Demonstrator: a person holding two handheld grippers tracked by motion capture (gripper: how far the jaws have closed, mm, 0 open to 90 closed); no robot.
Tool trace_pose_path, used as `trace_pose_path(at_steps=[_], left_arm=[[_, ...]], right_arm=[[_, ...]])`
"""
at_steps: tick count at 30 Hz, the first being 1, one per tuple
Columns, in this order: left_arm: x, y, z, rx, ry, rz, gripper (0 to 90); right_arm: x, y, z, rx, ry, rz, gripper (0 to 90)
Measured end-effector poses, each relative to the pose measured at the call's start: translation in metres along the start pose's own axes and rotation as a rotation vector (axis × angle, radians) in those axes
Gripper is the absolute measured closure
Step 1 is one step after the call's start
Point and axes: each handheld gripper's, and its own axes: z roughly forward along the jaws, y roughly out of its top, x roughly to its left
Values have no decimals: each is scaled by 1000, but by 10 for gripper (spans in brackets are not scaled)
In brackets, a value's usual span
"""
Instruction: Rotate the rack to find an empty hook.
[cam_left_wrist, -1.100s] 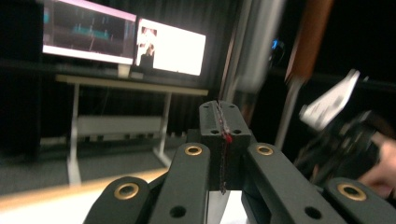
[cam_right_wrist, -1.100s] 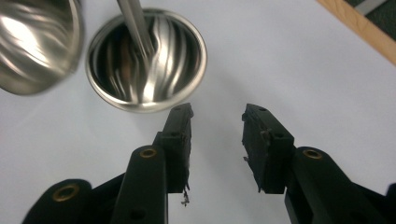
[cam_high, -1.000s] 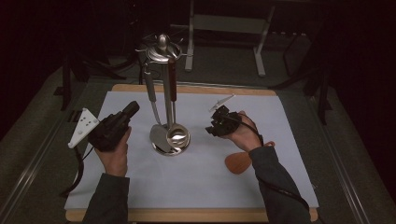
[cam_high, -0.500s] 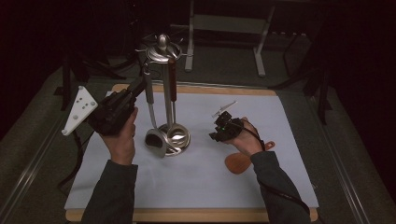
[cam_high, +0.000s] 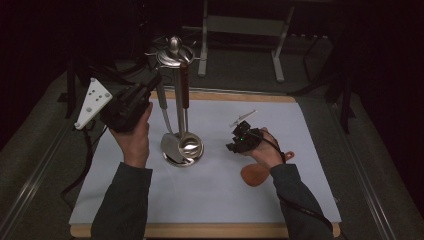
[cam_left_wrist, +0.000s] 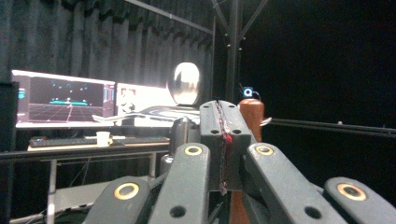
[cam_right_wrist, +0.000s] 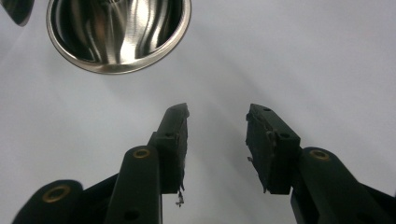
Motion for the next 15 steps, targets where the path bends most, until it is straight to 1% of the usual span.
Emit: trace_pose_path(at_steps=[2,7,10,15], left_arm=[[2,0,0,4,11,-6,899],[5,1,0,3,10,3,899],[7,2,0,5,16,0,899],[14,3,1,8,38,-10,899]], right_arm=[[0,0,0,-2,1,-1,584],[-2,-2,-1,-4,0,3,583],[-3,-3,-1,-2,-2,9,582],[-4,-5,-1,0,-4,11,581]])
